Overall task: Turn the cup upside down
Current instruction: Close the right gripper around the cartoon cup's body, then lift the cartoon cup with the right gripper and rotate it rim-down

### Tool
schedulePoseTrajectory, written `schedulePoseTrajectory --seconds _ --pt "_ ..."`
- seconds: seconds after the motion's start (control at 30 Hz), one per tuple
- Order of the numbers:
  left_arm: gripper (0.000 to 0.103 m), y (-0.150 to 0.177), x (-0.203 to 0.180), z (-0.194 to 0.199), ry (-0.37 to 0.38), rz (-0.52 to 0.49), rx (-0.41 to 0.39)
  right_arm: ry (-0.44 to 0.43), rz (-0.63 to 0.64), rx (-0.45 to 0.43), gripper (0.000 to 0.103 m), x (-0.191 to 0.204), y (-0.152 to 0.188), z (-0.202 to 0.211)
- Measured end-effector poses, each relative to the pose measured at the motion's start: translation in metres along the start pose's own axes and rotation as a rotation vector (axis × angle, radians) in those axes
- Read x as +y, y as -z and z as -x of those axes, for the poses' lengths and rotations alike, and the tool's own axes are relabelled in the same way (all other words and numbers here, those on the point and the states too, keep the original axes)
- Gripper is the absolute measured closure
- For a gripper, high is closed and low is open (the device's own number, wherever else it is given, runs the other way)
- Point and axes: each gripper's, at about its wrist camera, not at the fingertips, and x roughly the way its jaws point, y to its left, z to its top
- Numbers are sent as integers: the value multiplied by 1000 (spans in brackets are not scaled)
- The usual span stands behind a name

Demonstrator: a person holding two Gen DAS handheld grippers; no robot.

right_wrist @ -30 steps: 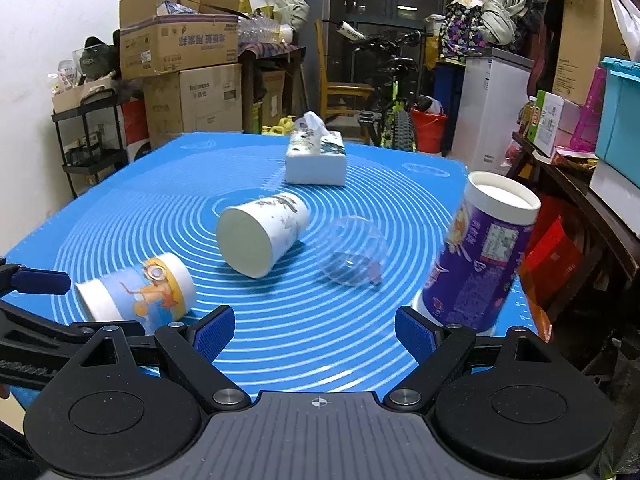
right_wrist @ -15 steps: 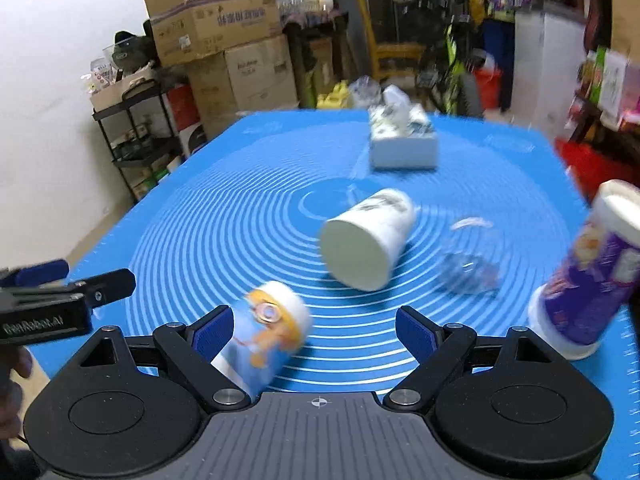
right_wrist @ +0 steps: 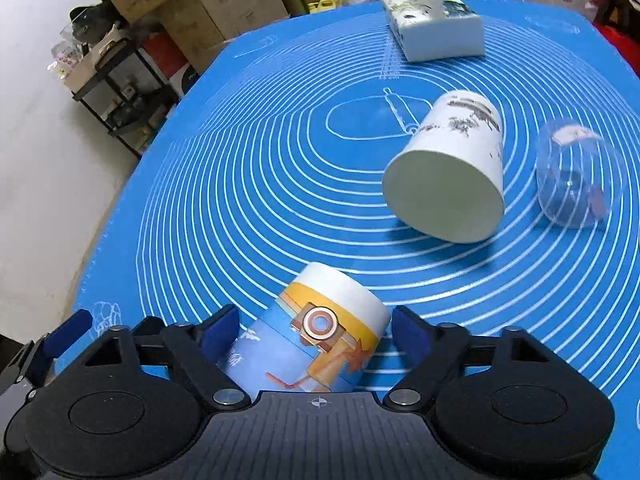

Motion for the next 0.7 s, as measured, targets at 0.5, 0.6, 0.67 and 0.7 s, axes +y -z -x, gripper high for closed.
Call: schedulePoseTrajectory --seconds 0.5,0.6,0.67,0.7 --pt "3 3 -4 3 33 16 6 166 257 -387 39 19 24 45" --pt "3 3 -4 2 34 15 5 291 439 -587 39 31 44 46" --pt "3 4 -5 3 37 9 6 329 530 -653 39 33 56 41" --pt "3 4 -6 3 38 4 6 334 553 -658 39 31 59 38"
